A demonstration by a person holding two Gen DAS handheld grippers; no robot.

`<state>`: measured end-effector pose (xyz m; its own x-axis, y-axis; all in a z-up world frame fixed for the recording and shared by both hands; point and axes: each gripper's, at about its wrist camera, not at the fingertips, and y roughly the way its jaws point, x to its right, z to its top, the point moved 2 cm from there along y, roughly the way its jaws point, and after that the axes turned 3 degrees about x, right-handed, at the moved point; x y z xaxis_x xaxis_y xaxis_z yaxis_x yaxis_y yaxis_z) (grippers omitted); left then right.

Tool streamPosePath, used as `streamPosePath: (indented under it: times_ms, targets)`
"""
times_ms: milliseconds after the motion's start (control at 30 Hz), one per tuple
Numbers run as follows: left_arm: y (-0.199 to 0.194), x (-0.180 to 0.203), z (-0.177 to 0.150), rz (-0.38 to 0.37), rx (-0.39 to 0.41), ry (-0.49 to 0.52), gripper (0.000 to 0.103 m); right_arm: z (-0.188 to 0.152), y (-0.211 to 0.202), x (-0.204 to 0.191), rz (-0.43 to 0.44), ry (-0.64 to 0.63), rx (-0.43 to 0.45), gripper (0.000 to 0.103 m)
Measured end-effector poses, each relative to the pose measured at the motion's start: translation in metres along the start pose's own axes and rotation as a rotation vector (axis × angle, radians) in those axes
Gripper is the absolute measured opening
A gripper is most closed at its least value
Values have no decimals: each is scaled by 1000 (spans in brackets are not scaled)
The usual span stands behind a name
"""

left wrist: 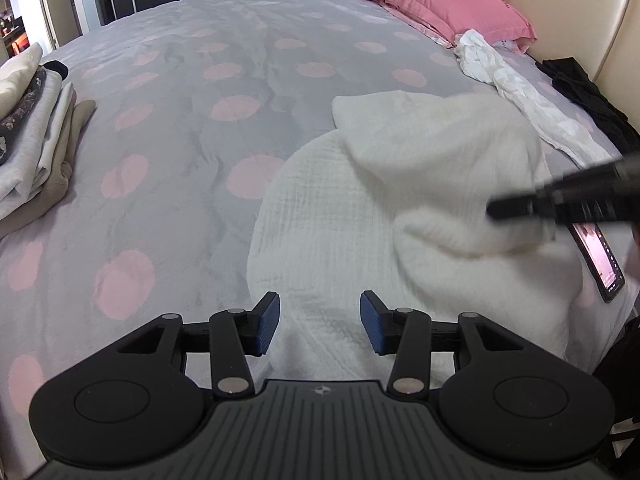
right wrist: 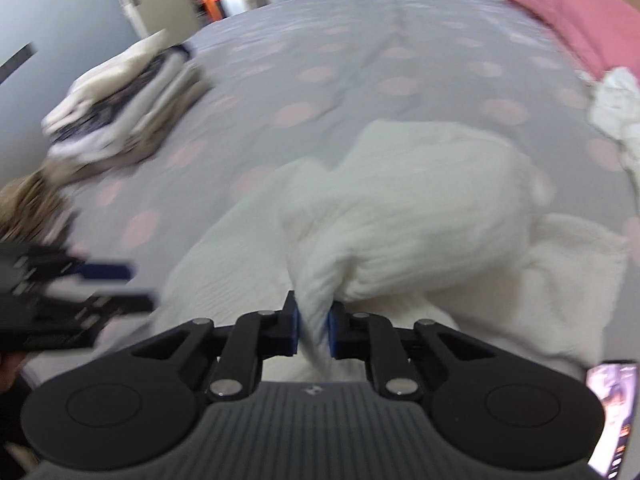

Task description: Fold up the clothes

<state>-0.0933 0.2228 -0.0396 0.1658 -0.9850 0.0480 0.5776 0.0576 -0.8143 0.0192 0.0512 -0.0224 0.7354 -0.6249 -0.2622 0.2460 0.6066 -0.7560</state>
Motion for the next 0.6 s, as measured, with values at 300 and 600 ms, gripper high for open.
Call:
streamPosePath:
  times_ms: [300, 600]
  targets:
    - [-10, 6, 0, -18, 2, 11, 42, -62, -6, -108, 235, -272, -112, 15]
    - [-22, 23, 4, -63, 6, 44, 42, -59, -30, -97, 129, -319, -108, 54]
